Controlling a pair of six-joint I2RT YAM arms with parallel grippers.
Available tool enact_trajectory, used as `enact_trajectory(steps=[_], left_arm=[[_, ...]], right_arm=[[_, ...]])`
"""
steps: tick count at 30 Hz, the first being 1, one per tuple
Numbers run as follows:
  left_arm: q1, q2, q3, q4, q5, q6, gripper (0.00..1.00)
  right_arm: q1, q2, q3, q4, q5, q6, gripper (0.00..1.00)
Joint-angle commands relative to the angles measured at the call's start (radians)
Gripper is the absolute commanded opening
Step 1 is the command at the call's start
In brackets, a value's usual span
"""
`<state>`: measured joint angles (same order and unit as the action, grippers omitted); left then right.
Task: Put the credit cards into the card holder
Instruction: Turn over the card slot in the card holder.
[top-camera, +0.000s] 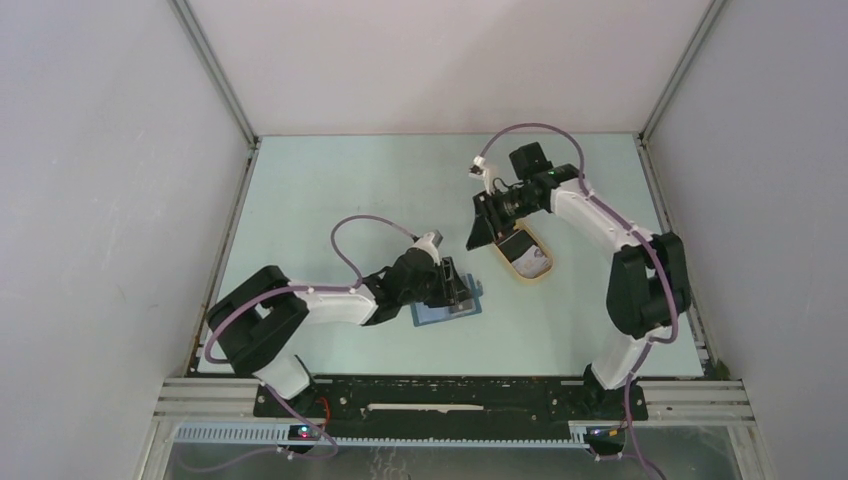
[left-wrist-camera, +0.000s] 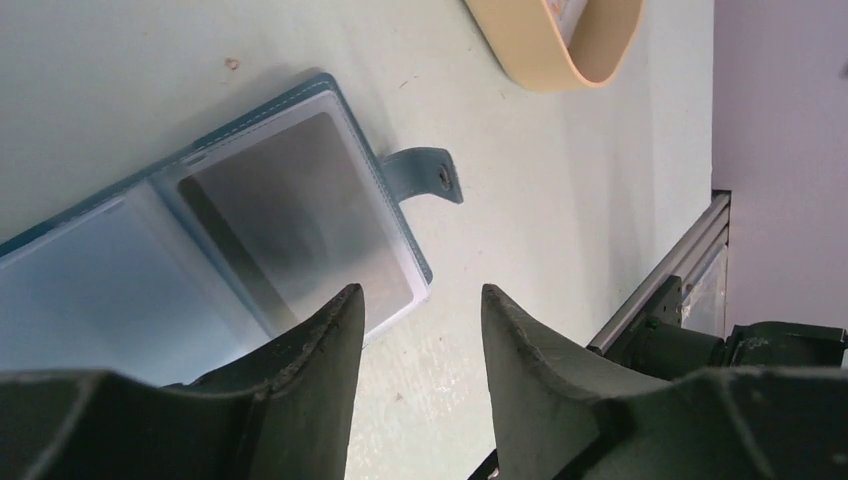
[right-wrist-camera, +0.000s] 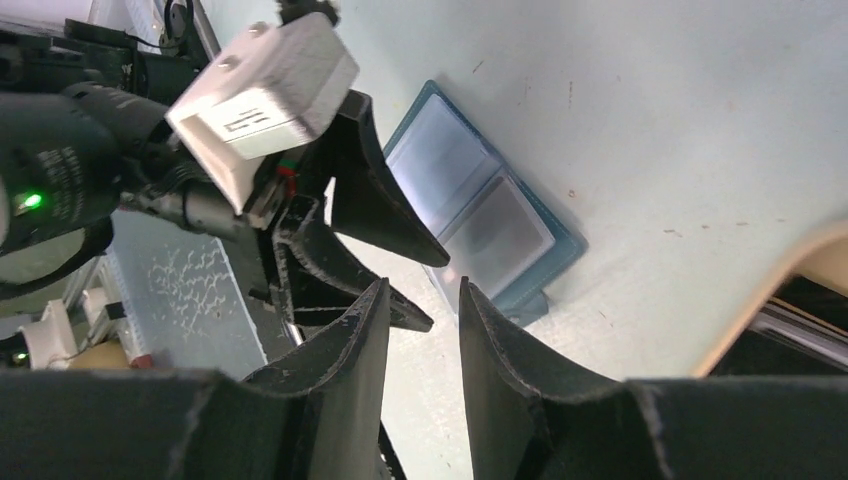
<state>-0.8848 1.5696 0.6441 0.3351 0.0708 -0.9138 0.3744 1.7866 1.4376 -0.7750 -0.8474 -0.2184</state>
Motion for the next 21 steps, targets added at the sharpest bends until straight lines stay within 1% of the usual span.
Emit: enact_trajectory(steps=[1, 7, 11, 12, 13, 14, 16, 17, 18, 20, 21], left_arm=[[0.006, 0.040, 0.063, 0.083, 0.063, 0.044, 0.52], [0.010, 0.047, 0.042, 0.164, 0.086, 0.059, 0.50], [0.013, -0.037, 0.030, 0.163, 0.075, 0.151, 0.50], [0.013, -0.069, 0.027, 0.153, 0.068, 0.189, 0.50], [0.013, -0.102, 0.026, 0.138, 0.054, 0.227, 0.50], [0.013, -0.142, 0.026, 0.118, 0.038, 0.277, 0.50], [0.013, -0.226, 0.031, 0.072, -0.004, 0.395, 0.50], [0.012, -0.272, 0.037, 0.047, -0.029, 0.455, 0.50], [0.013, -0.313, 0.042, 0.033, -0.052, 0.508, 0.51], [0.011, -0.408, 0.045, 0.020, -0.111, 0.606, 0.54], [0.012, -0.442, 0.040, 0.028, -0.133, 0.649, 0.57]], right_arm=[[-0.028, -0.121, -0.020, -0.011, -0.012, -0.080, 0.40], [-0.046, -0.300, -0.083, 0.010, 0.024, -0.170, 0.40], [-0.048, -0.469, -0.159, 0.065, 0.093, -0.230, 0.40], [-0.049, -0.517, -0.188, 0.088, 0.115, -0.240, 0.42], [-0.051, -0.560, -0.211, 0.114, 0.137, -0.248, 0.48], [-0.053, -0.609, -0.237, 0.146, 0.150, -0.257, 0.56], [-0.056, -0.649, -0.289, 0.189, 0.141, -0.300, 0.77], [-0.055, -0.649, -0.300, 0.194, 0.140, -0.316, 0.82], [-0.052, -0.638, -0.291, 0.173, 0.132, -0.350, 0.85], [-0.056, -0.599, -0.239, 0.089, 0.093, -0.449, 0.95], [-0.062, -0.576, -0.209, 0.030, 0.070, -0.525, 0.97]])
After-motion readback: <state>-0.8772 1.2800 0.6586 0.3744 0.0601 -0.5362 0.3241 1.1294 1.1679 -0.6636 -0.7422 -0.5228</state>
